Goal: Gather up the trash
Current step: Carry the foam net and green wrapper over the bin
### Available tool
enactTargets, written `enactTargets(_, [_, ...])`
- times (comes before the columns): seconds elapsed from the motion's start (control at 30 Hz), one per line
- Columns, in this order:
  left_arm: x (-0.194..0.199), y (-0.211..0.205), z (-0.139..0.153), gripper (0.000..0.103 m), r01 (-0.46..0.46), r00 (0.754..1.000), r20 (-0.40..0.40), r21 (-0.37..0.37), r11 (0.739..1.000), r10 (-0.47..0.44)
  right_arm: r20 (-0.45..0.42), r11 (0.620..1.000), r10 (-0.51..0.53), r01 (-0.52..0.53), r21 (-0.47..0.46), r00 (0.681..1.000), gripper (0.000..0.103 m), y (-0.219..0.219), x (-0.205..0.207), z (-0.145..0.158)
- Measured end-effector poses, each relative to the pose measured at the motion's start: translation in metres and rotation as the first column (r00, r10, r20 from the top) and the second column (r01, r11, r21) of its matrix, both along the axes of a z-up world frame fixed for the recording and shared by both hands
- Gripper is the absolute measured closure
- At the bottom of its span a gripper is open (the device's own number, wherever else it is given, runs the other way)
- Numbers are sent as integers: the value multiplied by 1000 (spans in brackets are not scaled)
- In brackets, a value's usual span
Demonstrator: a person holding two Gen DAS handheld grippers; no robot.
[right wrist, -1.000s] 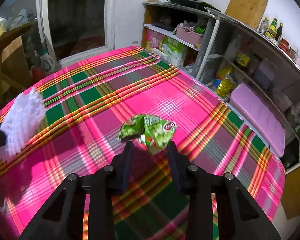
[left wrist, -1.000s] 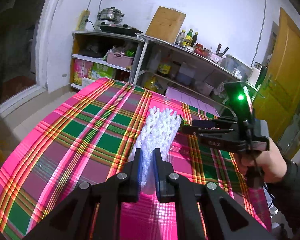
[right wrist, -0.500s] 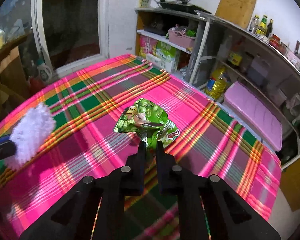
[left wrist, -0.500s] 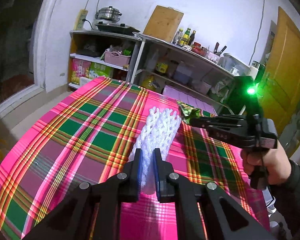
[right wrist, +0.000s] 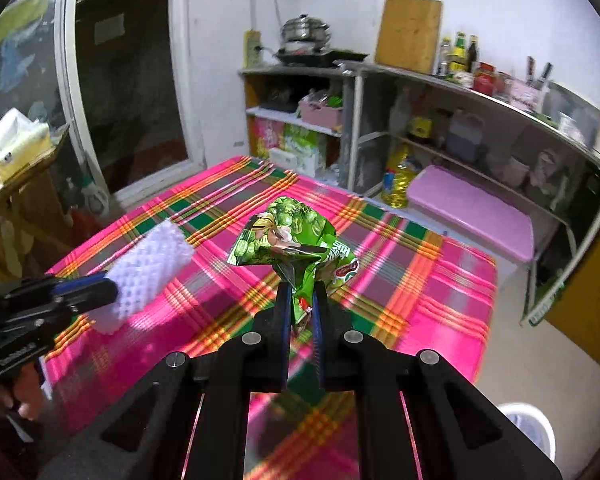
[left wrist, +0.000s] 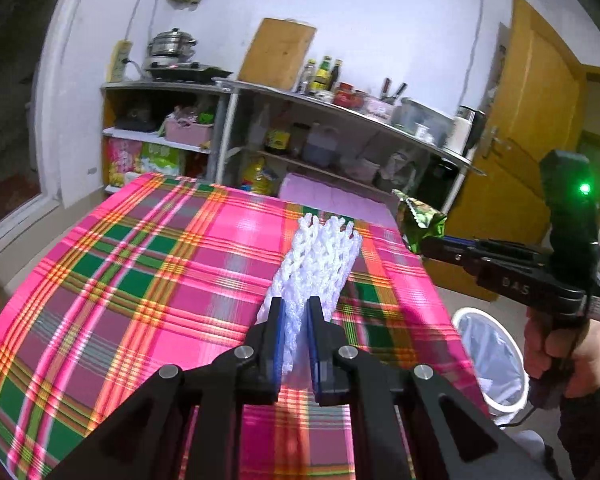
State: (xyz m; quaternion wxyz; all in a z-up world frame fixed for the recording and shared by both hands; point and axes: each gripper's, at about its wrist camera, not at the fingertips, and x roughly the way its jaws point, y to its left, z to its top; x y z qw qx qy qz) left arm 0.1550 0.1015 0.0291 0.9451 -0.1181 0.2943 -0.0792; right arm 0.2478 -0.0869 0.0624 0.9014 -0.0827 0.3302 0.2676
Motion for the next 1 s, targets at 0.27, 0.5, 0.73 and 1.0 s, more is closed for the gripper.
enactTargets(0.27, [-12, -47, 10, 92, 87, 996, 8, 10, 996, -87, 22, 992, -119, 118, 48, 993, 93, -64, -44, 13])
enactTargets(0.5, [-12, -86, 10, 92, 164, 986, -5, 23, 986, -164, -5, 972, -223, 222, 74, 975, 93, -113, -66, 6])
enactTargets(0.73, [-6, -124, 11, 92, 229, 973, -19, 35, 973, -228, -22, 947, -305, 305, 95, 952, 93, -157, -82, -2])
enactTargets(1.0, [10, -177, 7, 92, 306, 951, -48, 42, 951, -304, -62, 923, -363, 368, 111, 930, 93, -199, -94, -16])
